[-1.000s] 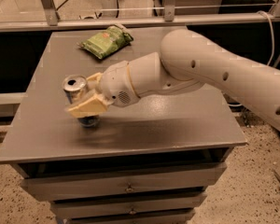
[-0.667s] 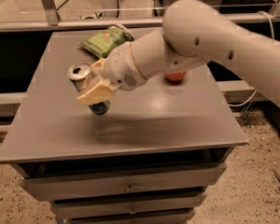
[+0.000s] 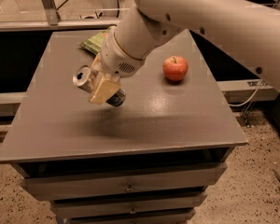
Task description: Knock redbull can over
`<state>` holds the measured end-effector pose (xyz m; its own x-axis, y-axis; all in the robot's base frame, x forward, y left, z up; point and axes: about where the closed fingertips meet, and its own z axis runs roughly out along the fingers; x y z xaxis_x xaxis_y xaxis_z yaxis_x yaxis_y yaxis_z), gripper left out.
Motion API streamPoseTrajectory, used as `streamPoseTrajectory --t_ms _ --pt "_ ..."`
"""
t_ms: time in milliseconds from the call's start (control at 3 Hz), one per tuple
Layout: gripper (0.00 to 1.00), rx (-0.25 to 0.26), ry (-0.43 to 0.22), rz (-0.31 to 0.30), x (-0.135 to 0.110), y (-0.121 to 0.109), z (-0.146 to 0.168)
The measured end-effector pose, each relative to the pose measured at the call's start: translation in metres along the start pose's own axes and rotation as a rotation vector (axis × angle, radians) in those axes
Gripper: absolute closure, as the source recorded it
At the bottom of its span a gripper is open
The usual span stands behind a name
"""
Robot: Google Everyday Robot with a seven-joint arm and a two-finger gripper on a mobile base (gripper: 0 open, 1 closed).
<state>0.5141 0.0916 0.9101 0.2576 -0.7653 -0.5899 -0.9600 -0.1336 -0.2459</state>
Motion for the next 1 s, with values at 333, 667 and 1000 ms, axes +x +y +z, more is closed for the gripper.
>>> streamPoseTrajectory --t_ms 333,667,1000 --pt "1.0 -0.019 0.177 -0.033 0.025 -0.006 0.016" --pt "0.82 -0.025 0.33 0.006 0.05 -0.018 0.03" --pt "0.59 -0.029 0.412 0.056 0.061 -0.025 0.039"
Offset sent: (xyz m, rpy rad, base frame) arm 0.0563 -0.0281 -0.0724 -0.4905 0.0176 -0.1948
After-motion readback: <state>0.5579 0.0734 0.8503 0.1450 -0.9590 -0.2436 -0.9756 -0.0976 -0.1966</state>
